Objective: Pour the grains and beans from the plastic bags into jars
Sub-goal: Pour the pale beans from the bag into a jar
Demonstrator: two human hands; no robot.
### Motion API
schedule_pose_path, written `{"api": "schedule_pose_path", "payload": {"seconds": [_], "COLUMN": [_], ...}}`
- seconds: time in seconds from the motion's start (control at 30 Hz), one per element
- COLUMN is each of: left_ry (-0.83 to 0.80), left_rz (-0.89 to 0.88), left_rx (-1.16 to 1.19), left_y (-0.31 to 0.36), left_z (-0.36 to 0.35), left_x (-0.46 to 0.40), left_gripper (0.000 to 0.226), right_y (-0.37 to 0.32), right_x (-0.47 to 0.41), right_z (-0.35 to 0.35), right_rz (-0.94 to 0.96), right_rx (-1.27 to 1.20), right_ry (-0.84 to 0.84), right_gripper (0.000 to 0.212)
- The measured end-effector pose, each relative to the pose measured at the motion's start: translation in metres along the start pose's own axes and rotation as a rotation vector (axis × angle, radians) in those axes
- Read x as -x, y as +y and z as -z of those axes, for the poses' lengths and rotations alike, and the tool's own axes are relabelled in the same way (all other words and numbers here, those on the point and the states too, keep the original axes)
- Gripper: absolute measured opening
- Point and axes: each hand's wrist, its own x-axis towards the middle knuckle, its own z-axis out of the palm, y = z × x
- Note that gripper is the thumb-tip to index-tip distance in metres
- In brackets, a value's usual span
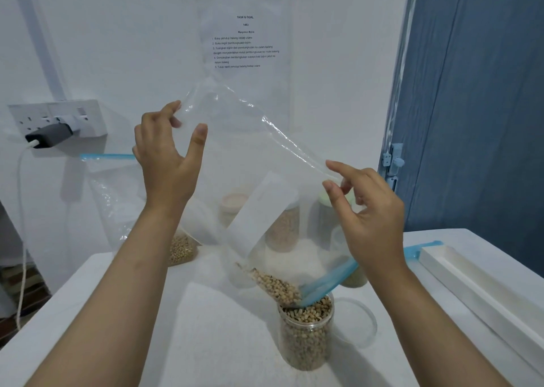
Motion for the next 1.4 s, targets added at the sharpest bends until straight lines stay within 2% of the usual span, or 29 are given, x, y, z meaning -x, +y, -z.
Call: {"api": "schedule_pose_path", "payload": {"seconds": [1.4], "left_ry": [-0.003], "left_rz": [-0.053], "left_rx": [-0.044], "left_y": [0.007], "left_z": [-0.007], "left_x": [-0.011], "left_gripper": [0.055], "right_y": [0.01], "right_x": [-0.002], "right_z": [-0.002], "right_rz": [-0.074], "right_rx": [-0.056], "right_ry": [0.045], "right_gripper": [0.027]}}
